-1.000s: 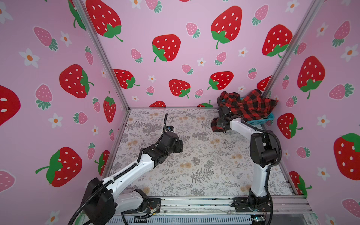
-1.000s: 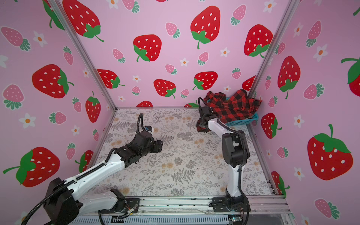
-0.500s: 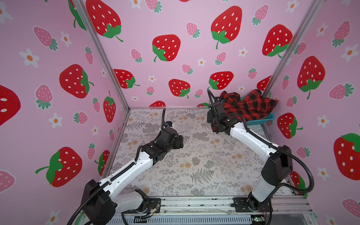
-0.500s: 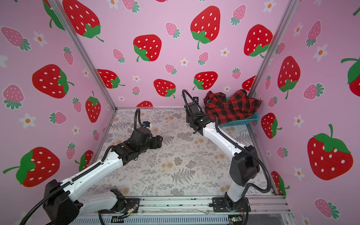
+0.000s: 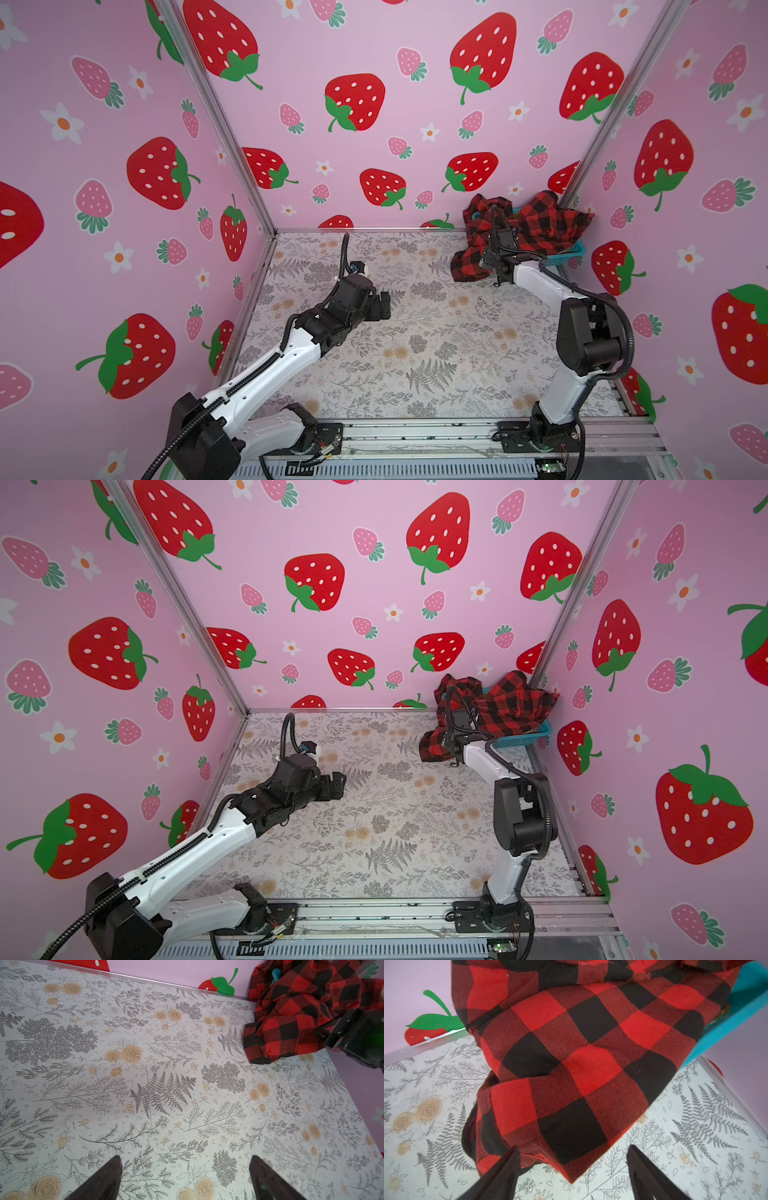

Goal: Fold and stack the long sleeve shirts
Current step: 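Grasp the red plaid shirt with the right gripper while the left arm waits, then lift the plaid shirt off the basket with the right gripper toward table center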

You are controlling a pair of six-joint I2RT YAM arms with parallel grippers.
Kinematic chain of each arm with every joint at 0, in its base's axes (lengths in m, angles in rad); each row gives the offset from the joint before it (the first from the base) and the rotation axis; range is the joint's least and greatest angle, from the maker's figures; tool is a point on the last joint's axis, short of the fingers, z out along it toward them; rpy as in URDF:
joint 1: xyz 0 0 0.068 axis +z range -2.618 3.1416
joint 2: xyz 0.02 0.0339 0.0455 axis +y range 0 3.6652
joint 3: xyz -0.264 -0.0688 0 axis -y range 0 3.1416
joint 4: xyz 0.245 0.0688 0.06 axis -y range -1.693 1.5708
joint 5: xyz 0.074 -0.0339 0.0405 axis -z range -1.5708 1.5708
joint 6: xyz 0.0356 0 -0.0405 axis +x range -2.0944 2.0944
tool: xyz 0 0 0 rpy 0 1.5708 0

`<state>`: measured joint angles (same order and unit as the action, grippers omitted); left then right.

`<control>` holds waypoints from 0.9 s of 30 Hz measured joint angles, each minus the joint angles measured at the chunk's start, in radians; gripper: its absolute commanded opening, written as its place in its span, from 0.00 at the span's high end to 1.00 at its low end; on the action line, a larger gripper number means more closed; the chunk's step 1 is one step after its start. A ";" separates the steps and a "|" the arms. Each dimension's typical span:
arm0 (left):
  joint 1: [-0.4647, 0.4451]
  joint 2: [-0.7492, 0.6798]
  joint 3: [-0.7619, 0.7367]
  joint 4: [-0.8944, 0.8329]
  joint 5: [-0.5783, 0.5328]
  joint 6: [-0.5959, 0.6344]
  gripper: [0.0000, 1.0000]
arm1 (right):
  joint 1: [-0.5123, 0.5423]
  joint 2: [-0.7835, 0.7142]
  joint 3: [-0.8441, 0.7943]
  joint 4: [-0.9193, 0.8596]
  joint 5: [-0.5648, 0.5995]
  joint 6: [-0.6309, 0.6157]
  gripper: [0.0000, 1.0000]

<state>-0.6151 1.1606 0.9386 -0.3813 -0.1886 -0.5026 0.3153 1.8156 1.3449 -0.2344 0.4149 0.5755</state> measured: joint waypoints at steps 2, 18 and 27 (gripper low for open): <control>0.000 0.014 0.000 0.000 0.007 0.000 0.07 | -0.006 0.003 0.000 0.029 -0.038 0.001 0.28; 0.005 0.063 0.028 -0.043 0.004 0.013 0.10 | -0.032 0.078 0.039 0.107 -0.124 0.025 0.31; 0.006 0.064 0.029 -0.044 0.006 0.012 0.08 | -0.034 -0.029 -0.086 0.123 -0.169 0.030 0.25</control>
<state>-0.6086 1.2243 0.9680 -0.4252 -0.1829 -0.4904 0.2813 1.7870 1.2591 -0.1116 0.2462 0.6052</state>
